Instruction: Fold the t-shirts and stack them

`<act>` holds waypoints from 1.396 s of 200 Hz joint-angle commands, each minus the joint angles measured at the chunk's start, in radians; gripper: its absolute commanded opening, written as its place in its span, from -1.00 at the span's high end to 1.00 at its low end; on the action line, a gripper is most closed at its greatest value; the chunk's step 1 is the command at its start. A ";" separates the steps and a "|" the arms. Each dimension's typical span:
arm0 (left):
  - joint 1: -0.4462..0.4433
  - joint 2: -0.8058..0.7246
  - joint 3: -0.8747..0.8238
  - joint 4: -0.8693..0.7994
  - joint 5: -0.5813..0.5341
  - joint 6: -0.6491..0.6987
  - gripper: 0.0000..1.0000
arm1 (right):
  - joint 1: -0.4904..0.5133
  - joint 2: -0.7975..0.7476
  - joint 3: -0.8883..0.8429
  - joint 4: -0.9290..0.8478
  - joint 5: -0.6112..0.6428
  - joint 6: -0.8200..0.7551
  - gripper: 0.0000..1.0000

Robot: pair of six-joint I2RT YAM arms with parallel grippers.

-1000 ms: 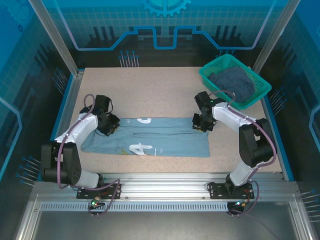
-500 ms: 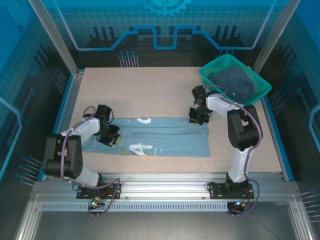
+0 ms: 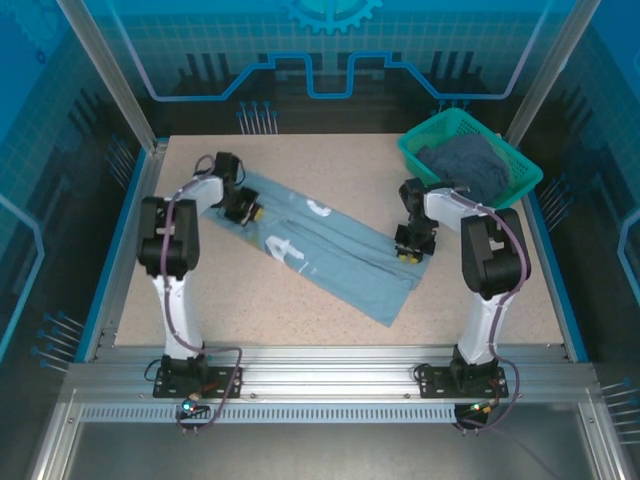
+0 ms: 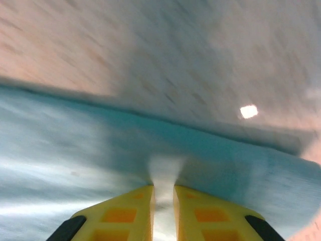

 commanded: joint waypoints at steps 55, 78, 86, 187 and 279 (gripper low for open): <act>-0.148 0.408 0.710 0.072 0.206 -0.040 0.61 | 0.202 -0.172 -0.206 0.060 -0.170 0.277 0.59; -0.144 0.235 0.590 0.071 0.089 -0.025 0.41 | 0.200 -0.239 -0.136 0.039 -0.116 0.241 0.50; -0.142 0.160 0.512 0.075 0.055 -0.024 0.40 | 0.194 -0.256 -0.106 0.027 -0.101 0.222 0.48; -0.248 -0.086 -0.062 0.265 0.064 -0.350 0.62 | 0.115 0.147 0.294 0.130 -0.196 -0.115 0.57; -0.170 0.038 -0.041 0.114 0.006 -0.192 0.68 | 0.196 0.167 0.147 0.154 -0.239 0.051 0.56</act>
